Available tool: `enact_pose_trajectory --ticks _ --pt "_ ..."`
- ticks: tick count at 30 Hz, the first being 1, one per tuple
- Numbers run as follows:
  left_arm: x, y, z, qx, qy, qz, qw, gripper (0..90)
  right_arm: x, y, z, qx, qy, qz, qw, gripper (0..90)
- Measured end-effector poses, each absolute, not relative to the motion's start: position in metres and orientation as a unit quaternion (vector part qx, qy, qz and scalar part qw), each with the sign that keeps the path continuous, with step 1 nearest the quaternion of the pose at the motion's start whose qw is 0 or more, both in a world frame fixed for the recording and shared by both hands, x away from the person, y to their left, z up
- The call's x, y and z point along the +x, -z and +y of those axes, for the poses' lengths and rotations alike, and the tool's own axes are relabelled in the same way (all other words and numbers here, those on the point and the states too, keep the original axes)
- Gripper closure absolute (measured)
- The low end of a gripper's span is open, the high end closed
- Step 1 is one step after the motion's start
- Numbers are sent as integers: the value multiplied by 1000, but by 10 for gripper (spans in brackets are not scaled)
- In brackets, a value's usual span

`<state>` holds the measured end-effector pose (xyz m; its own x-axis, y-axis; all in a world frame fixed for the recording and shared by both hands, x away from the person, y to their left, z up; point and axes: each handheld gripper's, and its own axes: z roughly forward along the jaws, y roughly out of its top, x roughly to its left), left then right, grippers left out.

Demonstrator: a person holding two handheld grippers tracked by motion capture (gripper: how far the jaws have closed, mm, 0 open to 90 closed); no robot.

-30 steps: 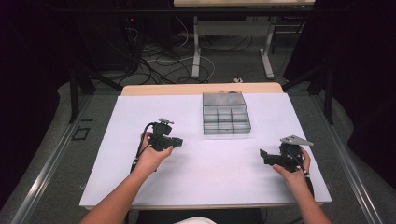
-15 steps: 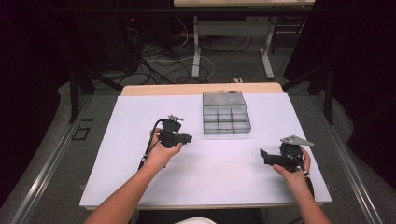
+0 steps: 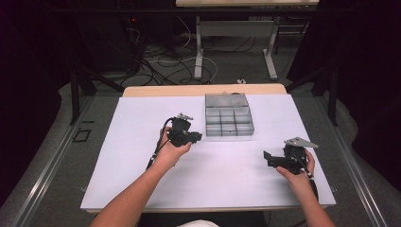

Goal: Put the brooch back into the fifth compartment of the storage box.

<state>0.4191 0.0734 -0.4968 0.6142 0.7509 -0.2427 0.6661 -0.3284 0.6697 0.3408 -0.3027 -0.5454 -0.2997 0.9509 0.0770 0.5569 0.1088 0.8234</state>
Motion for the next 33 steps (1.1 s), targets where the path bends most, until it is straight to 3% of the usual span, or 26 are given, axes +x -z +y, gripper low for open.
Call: enact_pose_trajectory --ticks 33 --pt "441 490 29 811 -66 404 417 790 338 544 -305 545 -403 693 246 30"
